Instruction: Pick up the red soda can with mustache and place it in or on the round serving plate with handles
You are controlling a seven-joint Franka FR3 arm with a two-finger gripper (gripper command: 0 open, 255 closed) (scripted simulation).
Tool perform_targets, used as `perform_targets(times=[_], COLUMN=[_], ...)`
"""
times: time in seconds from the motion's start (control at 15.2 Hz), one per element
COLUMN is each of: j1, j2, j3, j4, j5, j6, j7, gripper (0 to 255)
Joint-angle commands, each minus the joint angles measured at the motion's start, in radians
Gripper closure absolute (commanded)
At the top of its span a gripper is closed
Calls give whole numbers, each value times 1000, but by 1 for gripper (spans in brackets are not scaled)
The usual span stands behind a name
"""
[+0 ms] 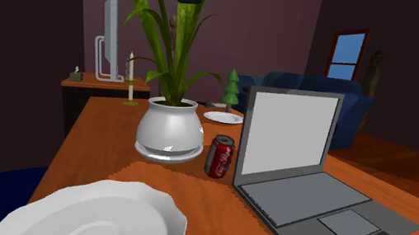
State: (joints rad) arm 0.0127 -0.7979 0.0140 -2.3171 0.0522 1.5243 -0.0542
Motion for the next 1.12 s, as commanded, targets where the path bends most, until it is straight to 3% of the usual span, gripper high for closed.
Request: perform_targets(times=[0.0,0.53,1.06], j1=[0,-63,-133], j2=[0,-21,56], j3=[0,-135,-293], j4=[0,-172,-266], j5=[0,-121,-237], j6=[0,188,412], j7=[0,-146,-290], gripper=[0,0,0])
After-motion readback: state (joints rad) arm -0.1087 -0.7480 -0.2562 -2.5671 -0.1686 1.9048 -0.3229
